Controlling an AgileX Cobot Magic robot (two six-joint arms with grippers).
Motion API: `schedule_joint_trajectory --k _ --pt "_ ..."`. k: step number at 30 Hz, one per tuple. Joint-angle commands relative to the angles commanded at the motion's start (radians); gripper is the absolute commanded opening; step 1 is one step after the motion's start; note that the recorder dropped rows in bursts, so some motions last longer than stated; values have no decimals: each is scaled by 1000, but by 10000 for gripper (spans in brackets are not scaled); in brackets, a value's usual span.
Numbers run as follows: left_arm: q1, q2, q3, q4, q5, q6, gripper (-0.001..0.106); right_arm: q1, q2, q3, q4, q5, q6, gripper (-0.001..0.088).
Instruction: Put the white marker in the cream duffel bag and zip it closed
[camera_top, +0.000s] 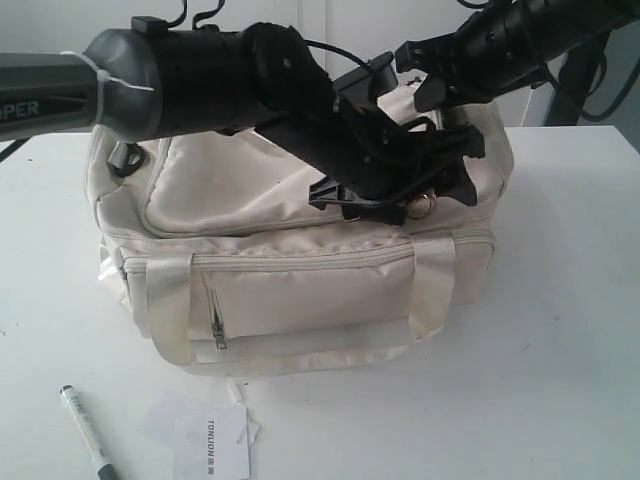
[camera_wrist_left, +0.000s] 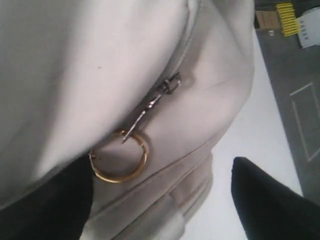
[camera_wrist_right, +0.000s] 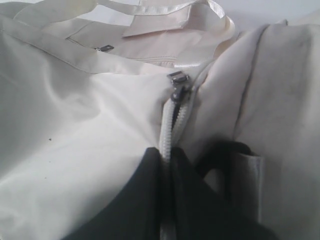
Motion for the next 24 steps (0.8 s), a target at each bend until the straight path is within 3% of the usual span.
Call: schedule_joint_trajectory --k 3,9,16,24 --pt "16 2 0 -123 -2 68 778 0 0 0 0 0 0 0" --pt "45 2 0 -128 51 54 775 0 0 0 0 2 0 0" --pt "53 -4 0 77 100 54 762 0 0 0 0 0 0 0" --pt "53 0 0 106 34 74 751 0 0 0 0 -4 0 0"
